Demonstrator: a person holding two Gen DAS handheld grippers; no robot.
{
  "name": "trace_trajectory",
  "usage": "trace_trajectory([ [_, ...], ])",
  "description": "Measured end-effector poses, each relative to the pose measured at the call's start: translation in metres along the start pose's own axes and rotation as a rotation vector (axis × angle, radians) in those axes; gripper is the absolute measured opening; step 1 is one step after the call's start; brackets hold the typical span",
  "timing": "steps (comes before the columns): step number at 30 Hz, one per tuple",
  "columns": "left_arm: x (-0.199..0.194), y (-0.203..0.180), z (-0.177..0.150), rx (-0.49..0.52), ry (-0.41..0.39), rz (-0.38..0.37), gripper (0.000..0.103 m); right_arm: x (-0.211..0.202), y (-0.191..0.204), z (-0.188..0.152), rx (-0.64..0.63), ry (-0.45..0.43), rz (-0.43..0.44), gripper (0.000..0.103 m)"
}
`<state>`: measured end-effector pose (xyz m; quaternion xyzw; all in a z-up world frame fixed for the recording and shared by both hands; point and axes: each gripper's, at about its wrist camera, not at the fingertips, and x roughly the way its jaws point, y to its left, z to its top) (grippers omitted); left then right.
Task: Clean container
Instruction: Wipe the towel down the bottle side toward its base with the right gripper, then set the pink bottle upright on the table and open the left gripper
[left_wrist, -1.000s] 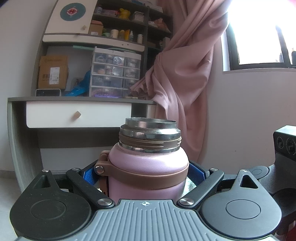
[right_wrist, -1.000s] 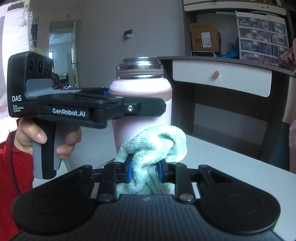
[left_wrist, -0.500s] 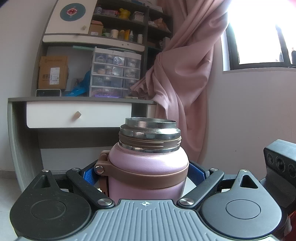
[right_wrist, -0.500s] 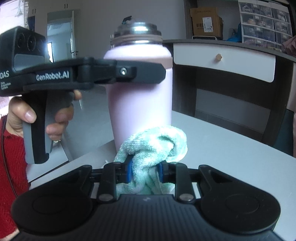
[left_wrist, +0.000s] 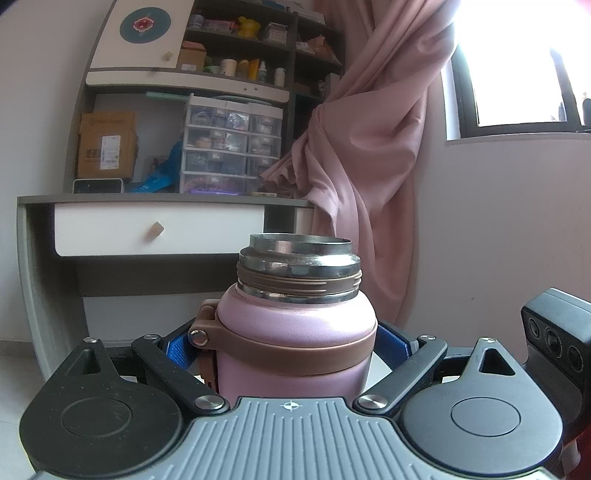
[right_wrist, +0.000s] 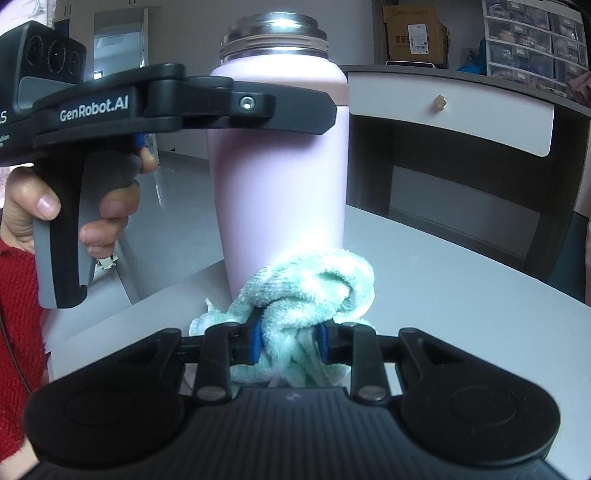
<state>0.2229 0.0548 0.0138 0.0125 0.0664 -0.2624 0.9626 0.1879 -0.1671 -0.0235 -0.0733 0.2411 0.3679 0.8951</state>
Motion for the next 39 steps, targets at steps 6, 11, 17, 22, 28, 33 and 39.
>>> trace_trajectory([
  [6,-0.001,-0.004,0.001,0.003,0.002,0.017,0.095,-0.006,-0.004,0.000,0.026,-0.021,0.001,0.027],
  [11,-0.005,-0.009,0.003,-0.002,0.007,0.055,0.096,-0.034,-0.003,0.004,0.038,-0.094,-0.004,0.027],
  [17,-0.012,-0.027,0.009,0.038,-0.002,0.186,0.103,-0.062,0.003,-0.003,0.070,-0.136,-0.035,0.027],
  [22,-0.023,-0.034,0.017,0.005,0.022,0.239,0.103,-0.080,0.003,-0.011,0.115,-0.150,-0.066,0.027],
  [28,-0.054,-0.041,0.009,-0.061,0.035,0.266,0.103,-0.111,-0.010,-0.006,0.148,-0.175,-0.162,0.027],
  [33,-0.077,-0.056,-0.008,-0.133,0.051,0.327,0.103,-0.119,-0.027,-0.009,0.233,-0.171,-0.346,0.027],
  [39,-0.091,-0.077,-0.026,-0.135,0.095,0.354,0.103,-0.093,-0.044,-0.028,0.340,-0.121,-0.465,0.027],
])
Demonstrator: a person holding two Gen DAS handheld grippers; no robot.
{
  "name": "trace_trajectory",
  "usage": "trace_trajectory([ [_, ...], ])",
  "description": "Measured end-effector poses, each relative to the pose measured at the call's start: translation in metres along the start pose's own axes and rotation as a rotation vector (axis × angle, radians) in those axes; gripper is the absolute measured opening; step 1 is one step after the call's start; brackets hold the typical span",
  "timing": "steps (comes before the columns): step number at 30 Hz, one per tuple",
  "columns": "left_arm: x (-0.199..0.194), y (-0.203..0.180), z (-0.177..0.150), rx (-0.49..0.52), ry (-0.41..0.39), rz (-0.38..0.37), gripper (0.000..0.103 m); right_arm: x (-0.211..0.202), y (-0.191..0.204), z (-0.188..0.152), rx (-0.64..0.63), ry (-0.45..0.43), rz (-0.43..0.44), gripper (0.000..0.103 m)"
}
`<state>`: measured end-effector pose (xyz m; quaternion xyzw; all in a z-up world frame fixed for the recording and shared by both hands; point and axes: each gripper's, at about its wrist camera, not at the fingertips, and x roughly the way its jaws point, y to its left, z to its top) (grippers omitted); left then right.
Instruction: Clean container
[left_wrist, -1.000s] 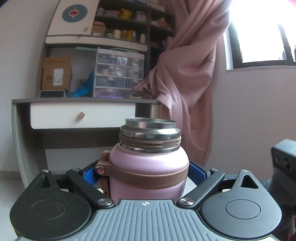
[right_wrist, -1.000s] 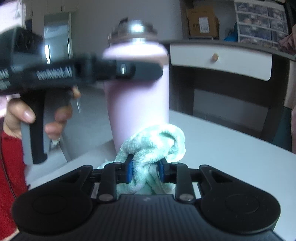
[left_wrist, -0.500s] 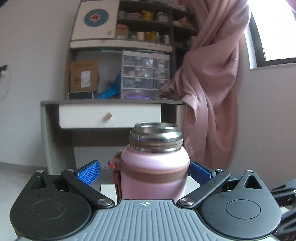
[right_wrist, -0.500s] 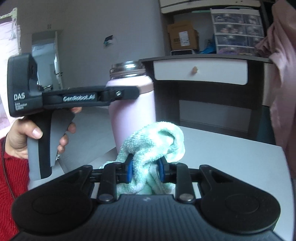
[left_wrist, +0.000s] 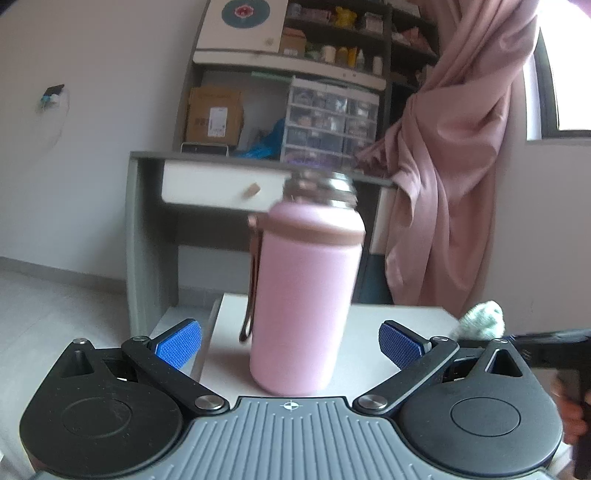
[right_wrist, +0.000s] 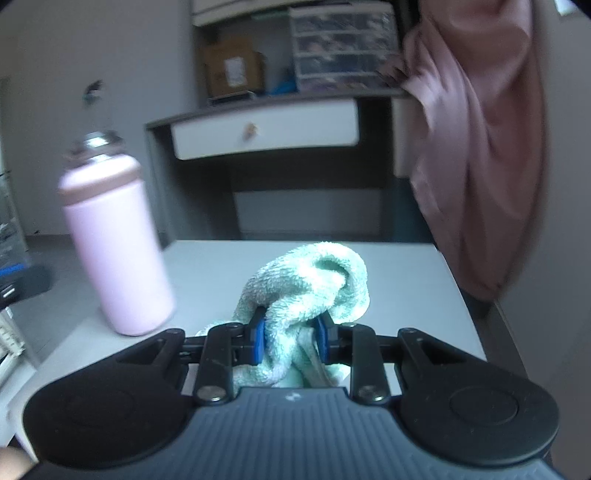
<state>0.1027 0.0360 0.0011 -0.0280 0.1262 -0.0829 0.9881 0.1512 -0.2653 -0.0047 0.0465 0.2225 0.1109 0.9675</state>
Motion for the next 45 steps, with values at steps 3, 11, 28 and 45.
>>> trace_trajectory([
  [3,-0.009,-0.005,-0.008,0.020,0.013,0.013,0.103,0.009,-0.001,-0.007,0.023,0.003,-0.054,0.027],
  [11,-0.022,-0.010,-0.021,-0.052,0.049,0.013,0.103,0.003,0.003,-0.013,0.024,0.001,-0.102,0.074],
  [28,-0.088,-0.042,-0.043,0.010,0.051,0.048,0.103,-0.093,0.043,-0.052,-0.027,-0.020,-0.100,0.088],
  [45,-0.116,-0.054,-0.070,0.008,0.119,0.039,0.103,-0.124,0.055,-0.093,0.033,0.028,-0.102,0.088],
])
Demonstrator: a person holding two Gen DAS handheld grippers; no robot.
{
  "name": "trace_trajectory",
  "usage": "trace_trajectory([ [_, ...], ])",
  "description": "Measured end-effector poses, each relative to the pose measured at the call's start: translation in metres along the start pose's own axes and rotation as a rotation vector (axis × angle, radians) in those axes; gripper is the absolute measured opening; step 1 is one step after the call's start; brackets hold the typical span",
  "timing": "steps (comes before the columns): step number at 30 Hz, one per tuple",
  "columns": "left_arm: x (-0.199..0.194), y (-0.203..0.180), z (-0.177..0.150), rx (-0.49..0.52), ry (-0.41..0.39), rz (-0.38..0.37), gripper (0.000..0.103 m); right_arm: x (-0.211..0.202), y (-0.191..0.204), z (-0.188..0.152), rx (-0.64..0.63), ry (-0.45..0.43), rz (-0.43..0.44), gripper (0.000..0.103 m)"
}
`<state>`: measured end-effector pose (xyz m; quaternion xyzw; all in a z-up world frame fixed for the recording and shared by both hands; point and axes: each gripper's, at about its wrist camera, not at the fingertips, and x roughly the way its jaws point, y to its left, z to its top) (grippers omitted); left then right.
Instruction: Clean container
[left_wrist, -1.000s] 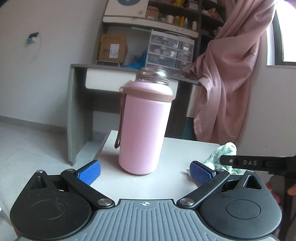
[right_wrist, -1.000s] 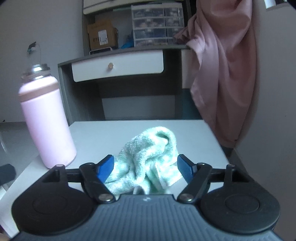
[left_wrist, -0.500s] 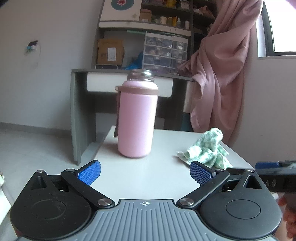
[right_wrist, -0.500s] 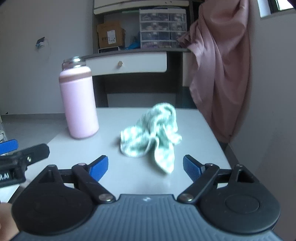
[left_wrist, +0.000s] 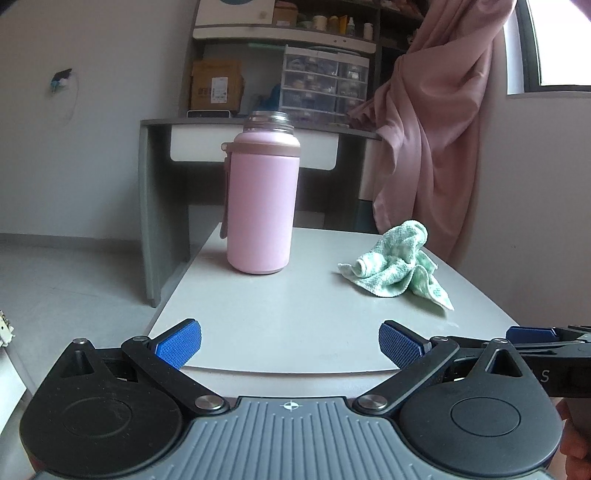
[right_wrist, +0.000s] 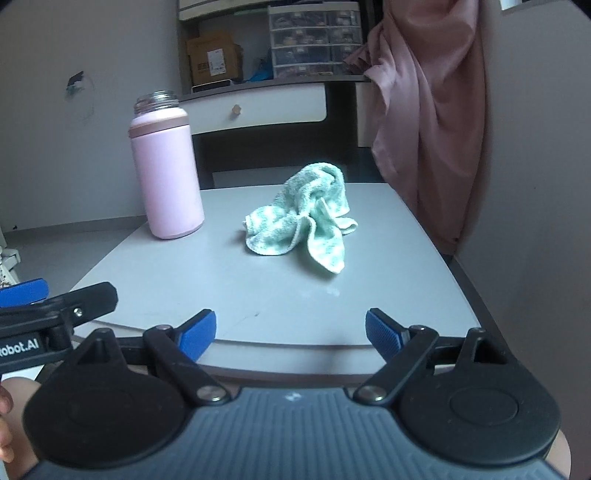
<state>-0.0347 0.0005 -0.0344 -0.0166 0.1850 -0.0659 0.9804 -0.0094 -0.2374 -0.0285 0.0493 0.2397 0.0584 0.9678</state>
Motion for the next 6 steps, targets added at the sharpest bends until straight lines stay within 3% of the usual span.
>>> trace_trajectory([
  [6,-0.0035,0.0039,0.0005,-0.007,0.005,0.003,0.103,-0.0015,0.0058,-0.0017,0.007,-0.003,-0.001,0.088],
])
